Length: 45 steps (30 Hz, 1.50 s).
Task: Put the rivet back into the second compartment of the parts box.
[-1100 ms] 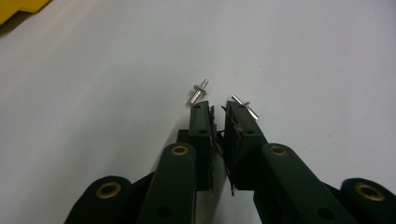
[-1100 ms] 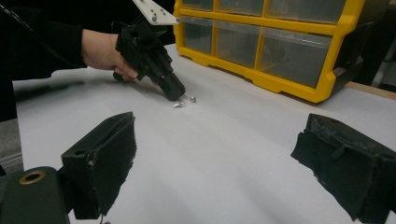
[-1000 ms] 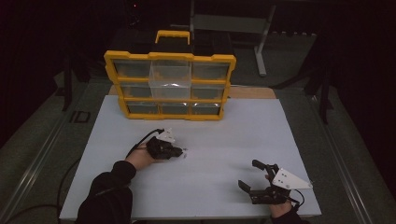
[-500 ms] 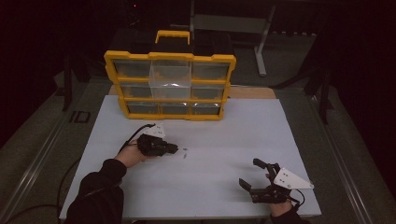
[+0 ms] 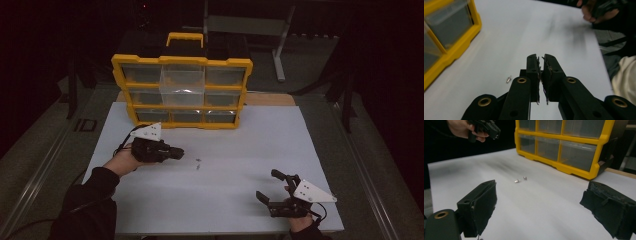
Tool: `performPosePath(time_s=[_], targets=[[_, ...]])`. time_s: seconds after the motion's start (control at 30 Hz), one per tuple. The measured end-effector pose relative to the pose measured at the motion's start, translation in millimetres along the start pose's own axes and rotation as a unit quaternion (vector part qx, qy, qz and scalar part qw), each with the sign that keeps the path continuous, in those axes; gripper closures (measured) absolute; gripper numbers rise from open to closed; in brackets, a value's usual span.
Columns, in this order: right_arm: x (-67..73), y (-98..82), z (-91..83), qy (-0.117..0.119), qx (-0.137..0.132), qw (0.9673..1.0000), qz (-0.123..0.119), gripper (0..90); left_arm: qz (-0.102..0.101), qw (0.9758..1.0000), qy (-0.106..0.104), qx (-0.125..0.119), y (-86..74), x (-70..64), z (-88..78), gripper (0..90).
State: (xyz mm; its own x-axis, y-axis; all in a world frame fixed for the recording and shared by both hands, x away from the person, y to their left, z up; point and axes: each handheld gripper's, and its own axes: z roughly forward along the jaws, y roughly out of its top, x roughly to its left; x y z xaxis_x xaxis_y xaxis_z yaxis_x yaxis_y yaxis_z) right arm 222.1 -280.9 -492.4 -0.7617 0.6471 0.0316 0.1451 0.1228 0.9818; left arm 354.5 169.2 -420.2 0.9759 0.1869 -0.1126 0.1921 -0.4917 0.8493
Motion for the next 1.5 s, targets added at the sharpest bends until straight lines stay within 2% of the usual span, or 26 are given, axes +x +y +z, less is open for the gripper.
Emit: performPosePath(time_s=[0.17,0.3,0.43,0.53,0.63,0.8,0.97,1.13,1.3,1.5], targets=[[2.7,2.4,0.2,0.001,-0.003,1.0,-0.006,10.4,0.003,0.9998,-0.005,-0.017,17.4,-2.9,-20.0,82.3],[1.5,2.0,-0.2,0.001,-0.003,1.0,-0.005,10.3,0.008,0.9996,0.01,-0.027,32.6,-3.6,-33.7,82.2],[2.1,1.9,-0.1,0.002,-0.002,1.0,-0.006,10.4,0.015,0.9992,0.014,-0.033,50.7,-4.2,-46.0,82.2],[1.9,1.4,0.3,0.004,-0.001,1.0,-0.005,10.4,0.022,0.9986,0.015,-0.045,66.3,-4.7,-56.4,82.2],[1.8,1.6,0.0,0.004,-0.002,1.0,-0.005,10.4,0.032,0.9981,0.023,-0.047,80.9,-5.0,-66.3,82.2],[1.6,1.7,-0.8,0.0,-0.003,1.0,-0.006,11.3,0.041,0.9968,0.031,-0.061,100.0,-6.0,-80.6,82.2],[0.9,2.0,-1.8,-0.002,-0.006,1.0,-0.004,11.3,0.056,0.9946,0.041,-0.077,120.9,-6.6,-94.2,82.1],[1.6,1.7,-1.3,0.002,-0.004,1.0,-0.003,11.2,0.063,0.9937,0.046,-0.081,143.3,-4.6,-106.1,82.1],[1.9,1.7,-1.6,0.002,-0.004,1.0,-0.003,11.0,0.073,0.9926,0.042,-0.087,159.9,-0.4,-114.9,82.1],[1.3,1.1,-1.7,0.003,-0.004,1.0,-0.003,11.0,0.071,0.9908,0.064,-0.096,171.3,9.3,-116.4,82.0]])
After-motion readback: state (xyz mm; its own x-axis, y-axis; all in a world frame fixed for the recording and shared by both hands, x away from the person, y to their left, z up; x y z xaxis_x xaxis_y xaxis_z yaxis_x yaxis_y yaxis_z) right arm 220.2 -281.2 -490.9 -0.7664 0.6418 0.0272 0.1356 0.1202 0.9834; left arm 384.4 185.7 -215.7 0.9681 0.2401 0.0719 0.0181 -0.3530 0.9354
